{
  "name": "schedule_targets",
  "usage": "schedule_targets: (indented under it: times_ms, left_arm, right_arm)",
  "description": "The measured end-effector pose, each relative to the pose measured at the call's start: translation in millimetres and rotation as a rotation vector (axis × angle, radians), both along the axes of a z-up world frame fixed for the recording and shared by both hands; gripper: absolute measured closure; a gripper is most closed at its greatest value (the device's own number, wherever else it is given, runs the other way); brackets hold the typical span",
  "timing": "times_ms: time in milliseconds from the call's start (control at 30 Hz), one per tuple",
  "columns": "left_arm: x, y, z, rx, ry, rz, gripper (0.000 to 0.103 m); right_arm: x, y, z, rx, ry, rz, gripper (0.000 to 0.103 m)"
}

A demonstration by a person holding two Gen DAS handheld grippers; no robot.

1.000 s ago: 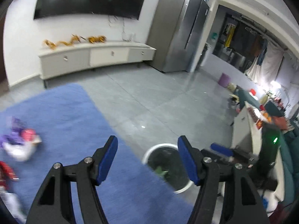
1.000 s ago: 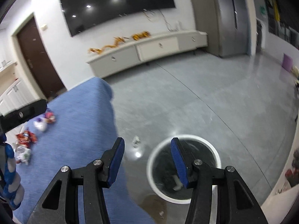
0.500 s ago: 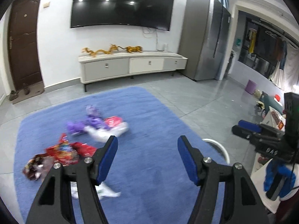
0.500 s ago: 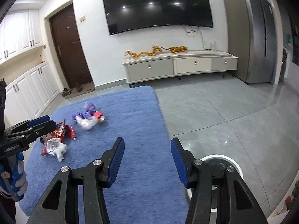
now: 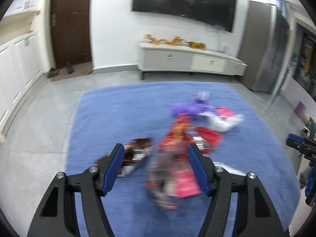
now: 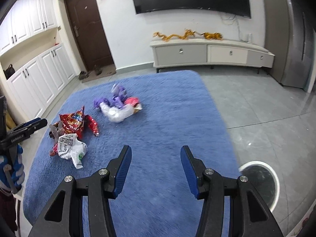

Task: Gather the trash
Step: 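Grasp brown snack bag with left tool while right tool grasps clear plastic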

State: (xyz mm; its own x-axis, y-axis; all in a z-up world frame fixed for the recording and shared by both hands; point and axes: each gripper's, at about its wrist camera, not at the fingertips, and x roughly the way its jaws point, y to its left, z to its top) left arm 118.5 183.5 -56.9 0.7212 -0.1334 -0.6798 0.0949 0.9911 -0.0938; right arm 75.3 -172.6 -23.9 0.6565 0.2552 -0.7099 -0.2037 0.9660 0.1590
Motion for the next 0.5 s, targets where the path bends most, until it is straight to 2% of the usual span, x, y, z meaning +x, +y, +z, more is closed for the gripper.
schedule_targets:
  times_ms: [133,233,367,400,500]
  left_arm:
    - [19.1,33.9,-23.6,0.0,0.063,0.051,0.038]
    - [29.2,45.7,-38.5,-0.026,0.101,0.043,0.038]
    - [38.7,50.3,-44.1,-0.114,0.115,-0.016,0.038]
    - [43.5,53.2,-43.6,-0.159,0.12,-0.027,0.038]
    - [57.6,61.5,-41.1,-0.216,0.126,-0.012,0.038]
  right_arm:
    - [21.1,22.6,-11.8,0.007,0.035,0.045,0.054]
    - [39.0,40.7,-20.0,0.014,0.064,0.077,0.054]
    - [58.8,60.2,-26.8,0.02,0.09,0.113,0.054]
    - [64.3,65.9,-29.1,0.021,0.095,0.121,0.054]
    - [73.6,75.3,-33.1,0.03,0.1,0.136,0.054]
